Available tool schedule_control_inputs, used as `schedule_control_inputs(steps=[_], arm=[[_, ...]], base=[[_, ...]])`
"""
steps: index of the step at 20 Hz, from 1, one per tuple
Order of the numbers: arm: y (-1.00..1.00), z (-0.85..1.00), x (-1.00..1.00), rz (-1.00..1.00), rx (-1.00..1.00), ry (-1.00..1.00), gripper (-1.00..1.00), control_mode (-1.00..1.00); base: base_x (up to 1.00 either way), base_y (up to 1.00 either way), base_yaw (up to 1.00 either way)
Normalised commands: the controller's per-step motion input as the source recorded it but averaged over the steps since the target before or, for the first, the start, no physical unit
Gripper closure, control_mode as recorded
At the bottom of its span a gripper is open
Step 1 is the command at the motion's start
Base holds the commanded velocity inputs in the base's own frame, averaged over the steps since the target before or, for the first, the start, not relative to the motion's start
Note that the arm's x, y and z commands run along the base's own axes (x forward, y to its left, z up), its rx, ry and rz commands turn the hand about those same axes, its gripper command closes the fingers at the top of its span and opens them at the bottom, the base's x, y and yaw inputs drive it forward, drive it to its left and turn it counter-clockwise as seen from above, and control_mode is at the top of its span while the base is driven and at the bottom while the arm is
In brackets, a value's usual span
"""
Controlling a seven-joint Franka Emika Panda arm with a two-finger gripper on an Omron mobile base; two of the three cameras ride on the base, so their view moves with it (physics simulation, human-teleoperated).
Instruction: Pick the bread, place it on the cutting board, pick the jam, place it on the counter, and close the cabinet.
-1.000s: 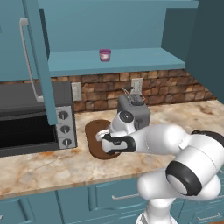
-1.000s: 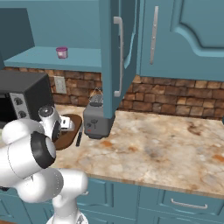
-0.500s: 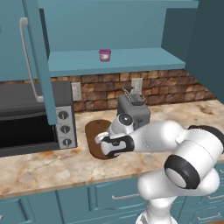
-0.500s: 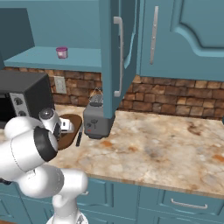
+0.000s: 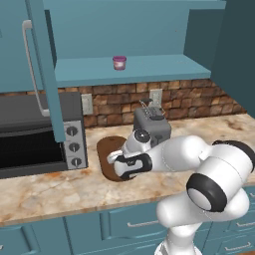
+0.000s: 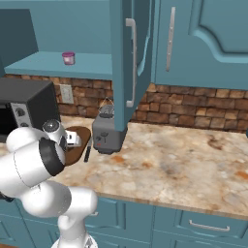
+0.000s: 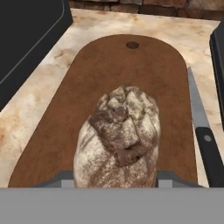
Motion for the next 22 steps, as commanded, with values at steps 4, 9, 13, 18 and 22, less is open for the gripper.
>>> schedule_control_inputs(steps=[4,9,13,18,22], arm=[[0.00,0.00,0.00,0.01,0.00,0.00,1.00,-1.00],[0.00,0.00,0.00,0.00,0.00,0.00,-1.00,-1.00],[0.00,0.00,0.00,0.00,0.00,0.00,-1.00,-1.00],[0.00,0.03,0.00,0.00,0.00,-0.01,-1.00,-1.00],[0.00,0.08,0.00,0.00,0.00,-0.03,-1.00,-1.00]], base=[[0.00,0.00,0.00],[0.00,0.00,0.00],[0.00,0.00,0.00],[0.00,0.00,0.00],[0.00,0.00,0.00]])
